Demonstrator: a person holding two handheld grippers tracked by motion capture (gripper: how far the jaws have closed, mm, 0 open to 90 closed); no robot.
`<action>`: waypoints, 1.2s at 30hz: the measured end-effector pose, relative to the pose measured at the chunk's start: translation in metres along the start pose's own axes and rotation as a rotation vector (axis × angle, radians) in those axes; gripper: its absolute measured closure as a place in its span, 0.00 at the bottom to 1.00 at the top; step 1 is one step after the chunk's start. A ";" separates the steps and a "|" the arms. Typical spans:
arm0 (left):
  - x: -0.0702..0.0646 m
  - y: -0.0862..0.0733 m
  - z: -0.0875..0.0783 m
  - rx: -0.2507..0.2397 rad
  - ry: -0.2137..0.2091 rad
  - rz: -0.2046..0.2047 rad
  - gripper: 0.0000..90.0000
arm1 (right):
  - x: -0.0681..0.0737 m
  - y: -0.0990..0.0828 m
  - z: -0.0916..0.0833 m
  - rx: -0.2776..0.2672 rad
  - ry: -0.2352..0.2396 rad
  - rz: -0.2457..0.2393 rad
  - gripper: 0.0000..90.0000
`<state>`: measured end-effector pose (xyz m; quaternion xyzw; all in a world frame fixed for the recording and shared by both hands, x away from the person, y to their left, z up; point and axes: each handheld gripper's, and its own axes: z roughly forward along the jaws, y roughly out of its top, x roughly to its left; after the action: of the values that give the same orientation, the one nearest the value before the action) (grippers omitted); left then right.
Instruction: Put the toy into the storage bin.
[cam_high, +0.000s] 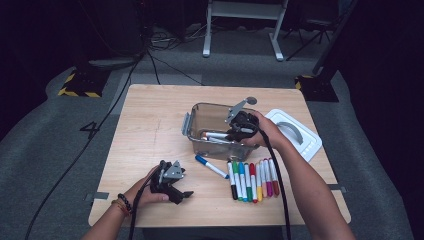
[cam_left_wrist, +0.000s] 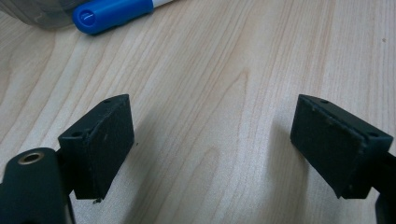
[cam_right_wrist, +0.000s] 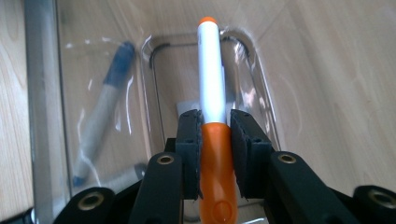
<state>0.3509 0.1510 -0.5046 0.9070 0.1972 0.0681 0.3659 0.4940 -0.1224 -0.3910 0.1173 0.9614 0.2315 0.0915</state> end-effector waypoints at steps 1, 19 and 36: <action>0.000 0.000 0.000 0.000 0.000 0.000 0.15 | 0.001 0.000 0.001 0.007 0.007 0.000 0.83; 0.000 0.000 0.000 0.000 0.000 0.000 0.15 | 0.000 -0.004 -0.011 -0.030 -0.011 0.022 0.70; 0.000 0.000 0.000 0.000 0.000 0.000 0.15 | 0.018 -0.038 -0.079 -0.290 -0.183 0.134 0.42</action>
<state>0.3510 0.1510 -0.5046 0.9070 0.1971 0.0680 0.3659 0.4515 -0.1837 -0.3415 0.1871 0.8958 0.3614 0.1789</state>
